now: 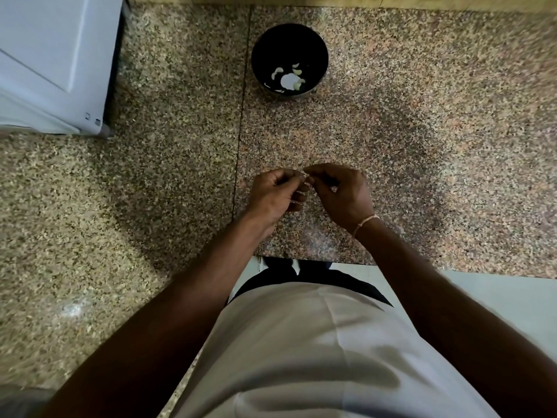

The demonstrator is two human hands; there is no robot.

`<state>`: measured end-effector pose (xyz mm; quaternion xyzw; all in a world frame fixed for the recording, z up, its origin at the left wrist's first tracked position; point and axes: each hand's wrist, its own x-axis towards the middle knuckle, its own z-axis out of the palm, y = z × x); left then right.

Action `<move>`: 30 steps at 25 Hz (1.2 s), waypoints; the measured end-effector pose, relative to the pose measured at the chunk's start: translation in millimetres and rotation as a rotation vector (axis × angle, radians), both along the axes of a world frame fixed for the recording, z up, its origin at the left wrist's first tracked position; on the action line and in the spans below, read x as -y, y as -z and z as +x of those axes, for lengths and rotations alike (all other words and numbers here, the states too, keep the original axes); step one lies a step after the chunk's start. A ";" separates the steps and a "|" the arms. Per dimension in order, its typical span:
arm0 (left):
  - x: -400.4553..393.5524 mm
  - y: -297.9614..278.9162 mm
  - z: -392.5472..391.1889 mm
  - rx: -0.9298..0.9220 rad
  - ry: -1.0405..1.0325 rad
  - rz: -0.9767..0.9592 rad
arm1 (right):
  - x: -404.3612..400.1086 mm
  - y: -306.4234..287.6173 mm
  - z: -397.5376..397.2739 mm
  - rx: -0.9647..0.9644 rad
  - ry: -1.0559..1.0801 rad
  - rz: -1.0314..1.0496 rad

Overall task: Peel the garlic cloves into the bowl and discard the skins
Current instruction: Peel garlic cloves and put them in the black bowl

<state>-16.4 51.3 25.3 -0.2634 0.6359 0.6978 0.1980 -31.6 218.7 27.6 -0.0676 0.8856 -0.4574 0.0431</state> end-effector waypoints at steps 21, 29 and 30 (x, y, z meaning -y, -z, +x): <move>-2.9 15.5 4.3 0.017 -0.005 0.031 | 4.6 21.2 1.1 0.286 0.320 -0.252; -2.9 18.7 6.2 0.021 -0.024 -0.027 | 6.3 27.7 -0.6 0.322 0.402 -0.253; -3.2 19.6 6.3 0.021 -0.024 -0.053 | 6.3 28.4 -0.4 0.324 0.405 -0.244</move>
